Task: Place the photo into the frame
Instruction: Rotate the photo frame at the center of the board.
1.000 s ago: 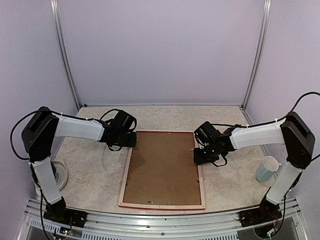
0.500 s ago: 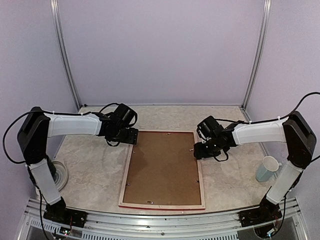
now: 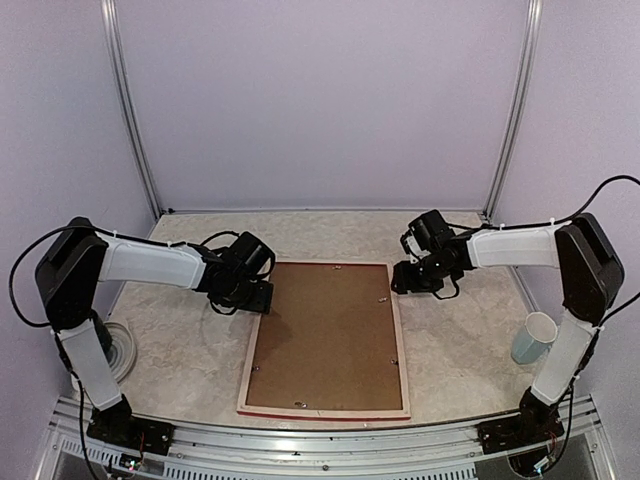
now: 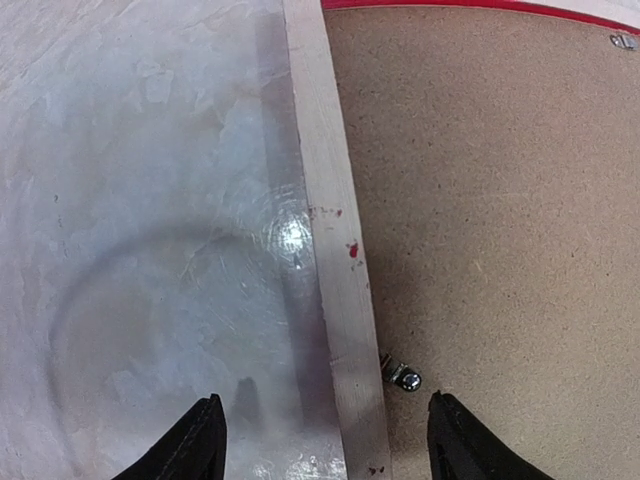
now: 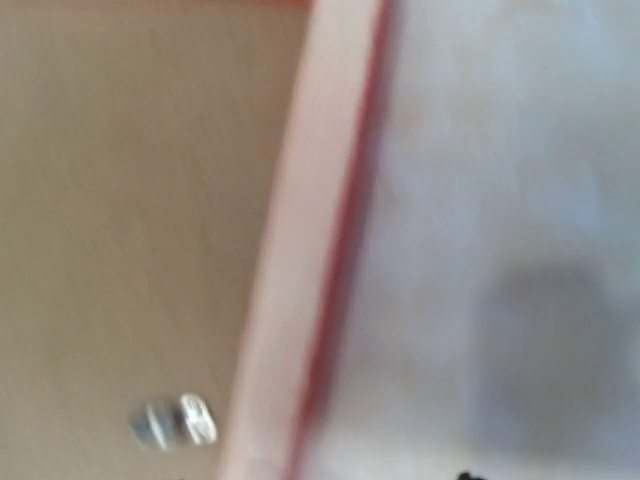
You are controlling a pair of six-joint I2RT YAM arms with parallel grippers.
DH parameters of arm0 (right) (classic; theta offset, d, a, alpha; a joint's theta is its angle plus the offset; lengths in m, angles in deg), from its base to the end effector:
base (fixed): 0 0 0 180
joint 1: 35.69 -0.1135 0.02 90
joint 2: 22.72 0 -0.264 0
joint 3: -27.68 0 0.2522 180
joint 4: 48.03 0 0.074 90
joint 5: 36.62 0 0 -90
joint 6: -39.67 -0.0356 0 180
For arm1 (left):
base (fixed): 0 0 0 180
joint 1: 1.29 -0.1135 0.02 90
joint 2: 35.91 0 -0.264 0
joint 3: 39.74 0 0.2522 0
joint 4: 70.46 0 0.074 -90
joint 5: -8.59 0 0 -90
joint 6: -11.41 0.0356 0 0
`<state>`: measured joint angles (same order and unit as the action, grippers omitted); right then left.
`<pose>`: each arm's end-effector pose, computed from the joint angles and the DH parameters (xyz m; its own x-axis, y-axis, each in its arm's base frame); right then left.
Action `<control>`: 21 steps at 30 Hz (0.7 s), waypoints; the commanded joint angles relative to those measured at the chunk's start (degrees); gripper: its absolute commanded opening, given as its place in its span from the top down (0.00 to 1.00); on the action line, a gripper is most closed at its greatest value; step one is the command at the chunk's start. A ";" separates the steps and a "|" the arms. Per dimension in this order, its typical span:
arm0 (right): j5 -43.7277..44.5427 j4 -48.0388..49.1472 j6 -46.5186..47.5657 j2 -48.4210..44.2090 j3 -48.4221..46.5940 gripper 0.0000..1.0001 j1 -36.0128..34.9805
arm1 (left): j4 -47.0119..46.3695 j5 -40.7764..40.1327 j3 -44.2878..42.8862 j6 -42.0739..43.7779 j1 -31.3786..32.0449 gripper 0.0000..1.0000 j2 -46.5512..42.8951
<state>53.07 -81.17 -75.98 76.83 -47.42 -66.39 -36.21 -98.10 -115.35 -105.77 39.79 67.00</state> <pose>0.3027 0.1799 0.1769 -0.8765 -0.0170 -0.4812 -0.1482 0.9603 0.2361 0.2740 -0.2253 0.1601 -0.8300 0.1431 -0.5391 0.1654 0.9862 0.0070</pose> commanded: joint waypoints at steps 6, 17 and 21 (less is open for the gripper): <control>-1.11 -0.99 3.38 12.91 -15.89 0.45 0.94 | -3.97 1.26 0.08 -0.48 -1.06 0.34 1.73; 3.12 -4.80 3.39 21.34 -26.02 0.50 2.05 | -5.06 1.92 -2.27 0.60 -2.31 0.44 4.23; 4.70 -4.70 3.45 20.18 -25.36 0.50 2.43 | -5.15 1.89 -4.40 1.35 -2.83 0.54 5.66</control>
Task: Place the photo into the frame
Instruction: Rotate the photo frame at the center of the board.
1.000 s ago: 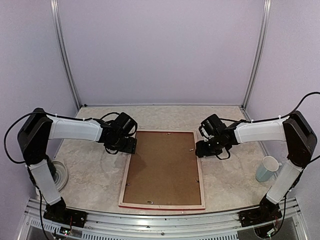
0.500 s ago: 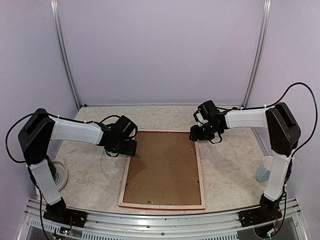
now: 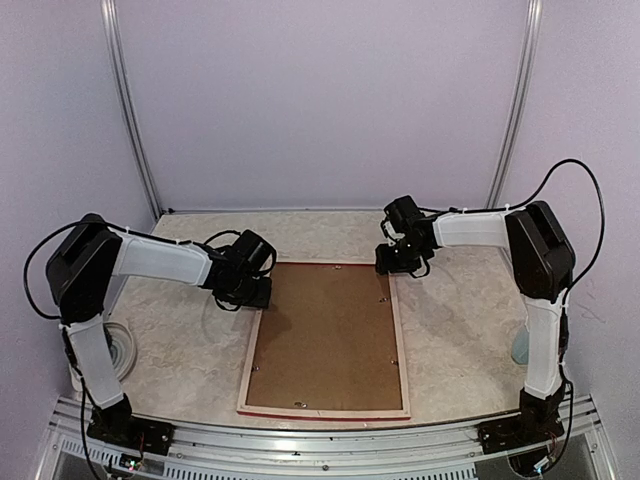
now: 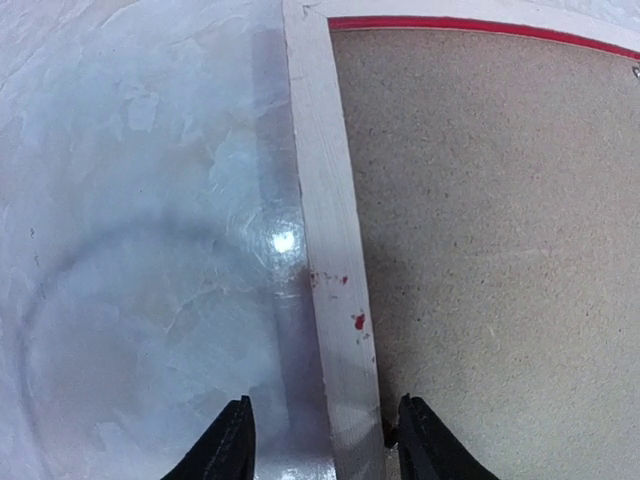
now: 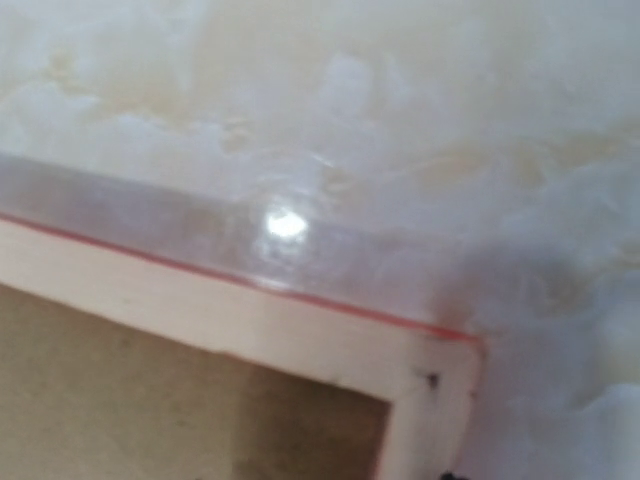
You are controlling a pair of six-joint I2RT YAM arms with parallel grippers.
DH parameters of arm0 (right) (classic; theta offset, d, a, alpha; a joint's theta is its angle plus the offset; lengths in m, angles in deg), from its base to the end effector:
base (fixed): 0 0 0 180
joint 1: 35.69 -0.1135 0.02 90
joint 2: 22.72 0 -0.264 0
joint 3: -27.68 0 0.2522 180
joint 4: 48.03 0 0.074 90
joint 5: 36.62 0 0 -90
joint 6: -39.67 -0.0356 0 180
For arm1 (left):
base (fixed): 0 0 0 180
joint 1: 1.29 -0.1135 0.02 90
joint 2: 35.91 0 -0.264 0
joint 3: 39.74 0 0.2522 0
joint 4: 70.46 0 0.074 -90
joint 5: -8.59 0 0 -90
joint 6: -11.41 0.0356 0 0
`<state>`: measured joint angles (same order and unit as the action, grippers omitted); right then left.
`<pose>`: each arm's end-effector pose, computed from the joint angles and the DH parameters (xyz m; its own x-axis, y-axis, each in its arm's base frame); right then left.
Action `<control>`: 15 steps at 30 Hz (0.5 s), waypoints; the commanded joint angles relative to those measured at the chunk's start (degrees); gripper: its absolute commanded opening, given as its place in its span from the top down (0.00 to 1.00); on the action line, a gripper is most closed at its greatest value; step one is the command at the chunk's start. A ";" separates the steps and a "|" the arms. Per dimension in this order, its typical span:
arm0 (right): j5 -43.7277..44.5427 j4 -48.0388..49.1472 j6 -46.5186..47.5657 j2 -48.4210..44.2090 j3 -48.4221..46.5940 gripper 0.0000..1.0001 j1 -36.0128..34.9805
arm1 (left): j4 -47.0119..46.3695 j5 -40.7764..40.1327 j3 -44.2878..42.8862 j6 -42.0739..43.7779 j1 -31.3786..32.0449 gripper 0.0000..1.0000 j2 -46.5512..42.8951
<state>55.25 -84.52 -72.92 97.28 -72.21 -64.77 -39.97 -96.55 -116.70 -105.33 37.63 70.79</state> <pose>0.3931 0.2173 0.1639 -0.8542 -0.0357 -0.5187 -0.1537 0.9704 0.1863 0.2927 -0.2244 0.1472 -0.8306 0.1124 -0.5454 0.1476 0.9888 -0.0209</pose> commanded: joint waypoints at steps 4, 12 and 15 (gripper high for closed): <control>3.20 -1.28 0.53 -2.15 1.15 0.49 1.71 | -1.27 0.45 -5.93 2.01 -0.77 0.60 4.16; 3.83 0.17 0.05 -7.84 8.84 0.48 4.06 | 0.13 1.81 -14.15 3.97 -0.90 0.78 10.30; 3.81 1.26 -0.24 -10.57 12.87 0.48 4.91 | 0.84 2.30 -18.44 5.33 -0.78 0.87 13.30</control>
<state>57.94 -84.45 -72.63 91.27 -63.33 -61.08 -39.75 -95.91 -130.12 -102.40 36.76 80.84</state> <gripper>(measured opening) 0.517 0.166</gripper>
